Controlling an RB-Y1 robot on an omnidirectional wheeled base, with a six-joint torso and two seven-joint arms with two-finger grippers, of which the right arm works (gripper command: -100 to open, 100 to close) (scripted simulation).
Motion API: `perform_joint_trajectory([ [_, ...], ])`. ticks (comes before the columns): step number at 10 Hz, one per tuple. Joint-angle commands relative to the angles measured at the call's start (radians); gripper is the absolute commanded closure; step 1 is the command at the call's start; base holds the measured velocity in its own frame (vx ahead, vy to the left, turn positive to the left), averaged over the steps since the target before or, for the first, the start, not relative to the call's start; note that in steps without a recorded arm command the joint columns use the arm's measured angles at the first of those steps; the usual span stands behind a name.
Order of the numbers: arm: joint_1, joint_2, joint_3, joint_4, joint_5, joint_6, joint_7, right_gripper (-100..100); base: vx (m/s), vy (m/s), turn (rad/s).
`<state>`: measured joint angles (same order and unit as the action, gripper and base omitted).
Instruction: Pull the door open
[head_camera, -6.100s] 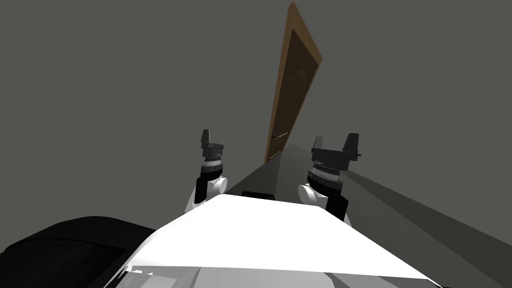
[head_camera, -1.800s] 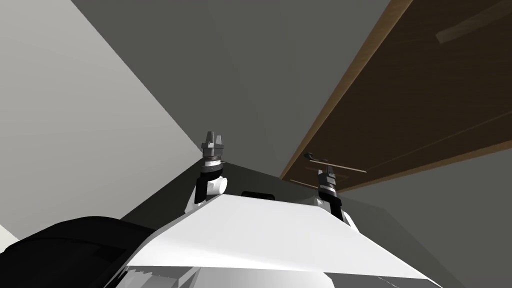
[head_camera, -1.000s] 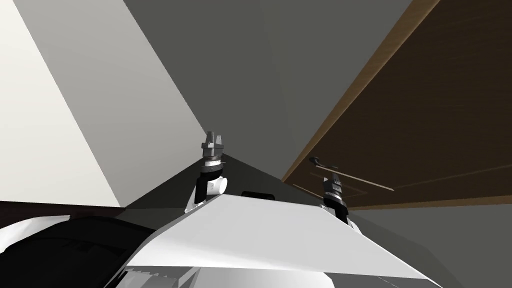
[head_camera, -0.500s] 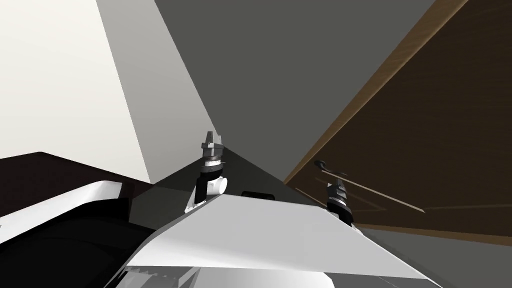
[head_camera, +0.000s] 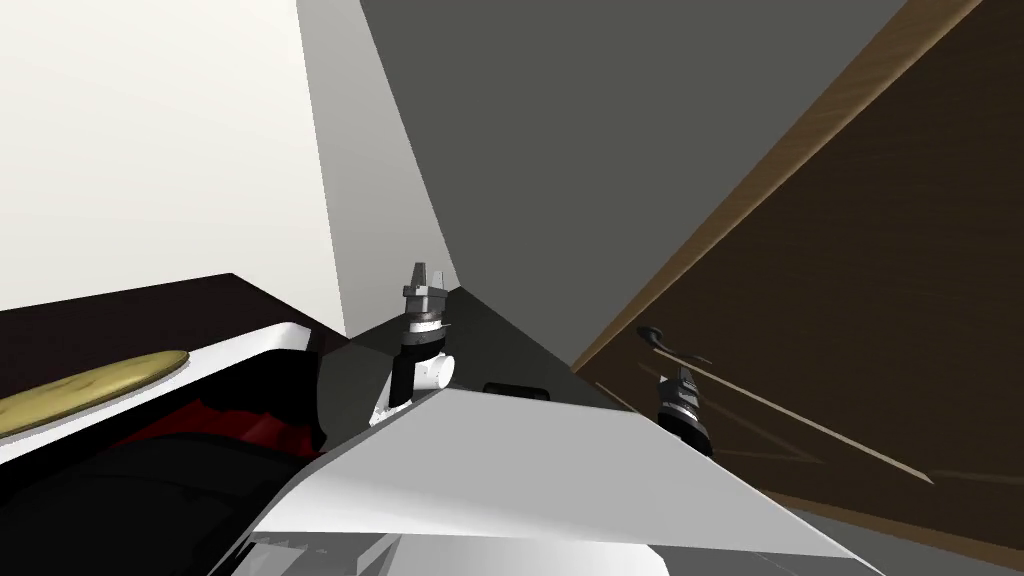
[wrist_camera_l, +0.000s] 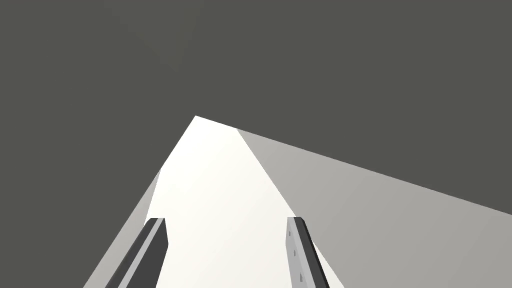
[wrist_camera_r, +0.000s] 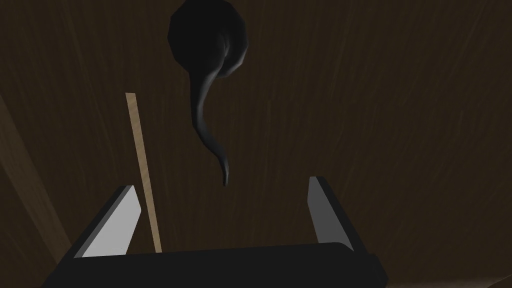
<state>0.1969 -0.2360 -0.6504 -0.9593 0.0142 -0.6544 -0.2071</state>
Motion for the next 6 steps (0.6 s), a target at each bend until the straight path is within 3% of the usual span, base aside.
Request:
perform_joint_trajectory([
  [1, -0.003, -0.005, -0.014, 0.029, 0.001, -0.002, -0.006, -100, -0.112, -0.054, 0.352],
  [3, -0.009, -0.009, -0.029, 0.060, 0.003, -0.004, -0.010, -100, -0.116, -0.060, 0.294],
  [4, -0.007, -0.007, -0.024, 0.046, 0.003, -0.002, -0.008, -100, -0.046, -0.025, 0.060],
  [6, -0.015, -0.004, -0.028, 0.053, 0.001, -0.003, -0.001, -100, 0.108, -0.157, 0.014],
])
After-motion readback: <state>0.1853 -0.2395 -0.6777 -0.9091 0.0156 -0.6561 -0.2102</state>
